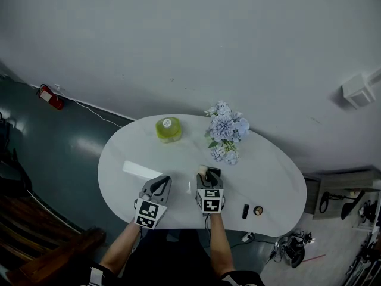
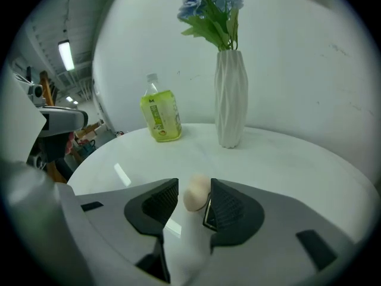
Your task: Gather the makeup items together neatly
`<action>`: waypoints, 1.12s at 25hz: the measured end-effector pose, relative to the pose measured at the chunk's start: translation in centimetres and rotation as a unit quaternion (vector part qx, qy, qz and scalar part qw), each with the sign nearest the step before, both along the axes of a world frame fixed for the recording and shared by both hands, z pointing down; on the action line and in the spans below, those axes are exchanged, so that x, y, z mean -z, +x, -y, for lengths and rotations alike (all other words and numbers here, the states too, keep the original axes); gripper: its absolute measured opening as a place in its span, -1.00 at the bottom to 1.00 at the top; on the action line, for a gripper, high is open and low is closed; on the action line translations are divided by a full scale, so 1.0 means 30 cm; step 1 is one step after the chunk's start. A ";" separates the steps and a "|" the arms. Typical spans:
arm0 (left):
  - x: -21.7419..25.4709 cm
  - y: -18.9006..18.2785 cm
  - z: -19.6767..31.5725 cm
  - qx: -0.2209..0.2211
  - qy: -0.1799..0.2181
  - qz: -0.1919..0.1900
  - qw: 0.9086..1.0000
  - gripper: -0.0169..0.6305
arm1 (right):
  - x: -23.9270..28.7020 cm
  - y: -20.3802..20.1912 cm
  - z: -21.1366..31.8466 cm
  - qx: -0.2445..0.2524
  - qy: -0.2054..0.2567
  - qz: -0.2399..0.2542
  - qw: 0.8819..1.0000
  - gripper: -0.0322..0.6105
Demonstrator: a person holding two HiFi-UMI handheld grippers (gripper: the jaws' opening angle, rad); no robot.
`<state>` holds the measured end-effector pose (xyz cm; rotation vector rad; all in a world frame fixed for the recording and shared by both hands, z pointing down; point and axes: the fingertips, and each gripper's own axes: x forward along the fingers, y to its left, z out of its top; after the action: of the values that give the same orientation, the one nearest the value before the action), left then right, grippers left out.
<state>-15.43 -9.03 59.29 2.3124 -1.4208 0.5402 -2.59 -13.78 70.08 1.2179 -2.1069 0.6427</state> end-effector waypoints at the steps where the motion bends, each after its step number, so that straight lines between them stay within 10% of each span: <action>1: -0.001 -0.007 0.003 0.001 -0.001 0.001 1.000 -0.89 | -0.017 -0.001 0.000 -0.001 -0.005 -0.003 1.000 -0.38; 28: 0.012 -0.045 0.019 -0.004 -0.001 0.009 1.000 -0.89 | 0.032 0.011 0.012 -0.023 0.007 -0.021 0.999 -0.48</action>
<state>-16.79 -9.60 58.95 2.3195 -1.4191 0.5659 -2.26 -14.13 69.13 1.2798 -2.0566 0.6178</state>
